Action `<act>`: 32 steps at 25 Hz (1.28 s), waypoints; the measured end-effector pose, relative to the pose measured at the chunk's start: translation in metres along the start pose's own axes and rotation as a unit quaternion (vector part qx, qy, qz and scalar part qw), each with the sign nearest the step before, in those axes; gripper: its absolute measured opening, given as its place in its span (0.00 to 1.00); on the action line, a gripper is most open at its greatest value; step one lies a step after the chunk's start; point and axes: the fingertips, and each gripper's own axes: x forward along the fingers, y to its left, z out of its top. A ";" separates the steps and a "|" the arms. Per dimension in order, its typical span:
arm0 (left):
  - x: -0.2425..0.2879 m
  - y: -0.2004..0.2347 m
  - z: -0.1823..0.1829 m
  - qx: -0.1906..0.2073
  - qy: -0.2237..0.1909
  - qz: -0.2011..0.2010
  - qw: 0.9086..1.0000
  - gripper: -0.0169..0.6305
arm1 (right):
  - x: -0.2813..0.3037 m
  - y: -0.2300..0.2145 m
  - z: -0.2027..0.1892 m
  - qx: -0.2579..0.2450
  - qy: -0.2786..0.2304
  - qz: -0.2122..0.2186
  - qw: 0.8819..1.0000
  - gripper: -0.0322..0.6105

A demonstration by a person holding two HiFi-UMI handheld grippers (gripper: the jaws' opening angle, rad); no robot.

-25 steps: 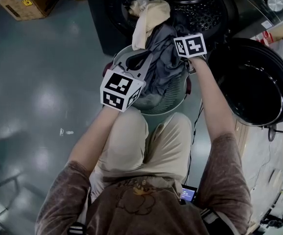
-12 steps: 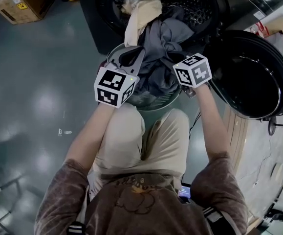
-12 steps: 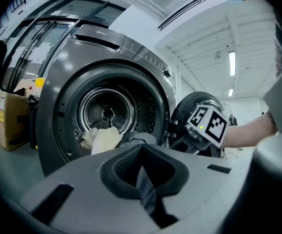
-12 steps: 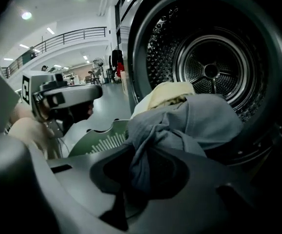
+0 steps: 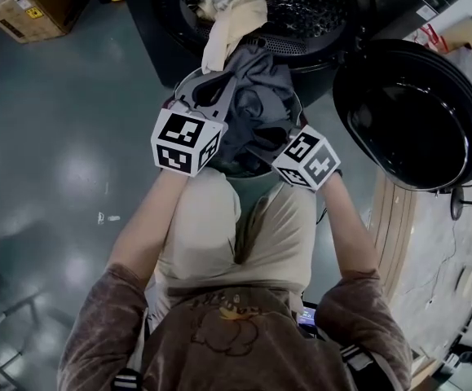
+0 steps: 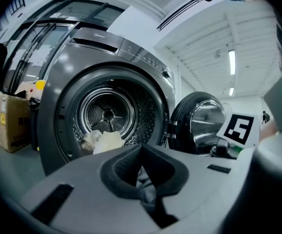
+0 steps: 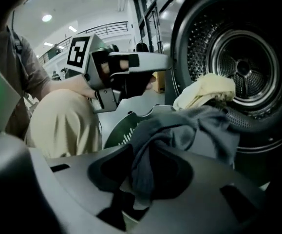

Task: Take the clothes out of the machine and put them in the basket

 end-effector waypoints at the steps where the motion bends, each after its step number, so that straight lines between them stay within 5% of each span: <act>1: -0.001 0.000 0.001 0.000 -0.001 0.001 1.000 0.03 | -0.002 -0.001 0.003 -0.009 -0.008 -0.011 1.000 0.25; 6: -0.004 0.000 0.002 0.003 -0.002 0.005 1.000 0.03 | -0.029 -0.031 0.041 0.030 -0.095 -0.055 0.994 0.35; 15: -0.010 0.004 0.004 -0.003 -0.009 0.011 1.000 0.03 | -0.041 -0.106 0.090 0.082 -0.173 -0.140 0.972 0.52; 32: -0.020 0.022 0.002 -0.001 -0.008 0.006 1.000 0.03 | 0.010 -0.252 0.180 0.107 -0.162 -0.219 0.956 0.78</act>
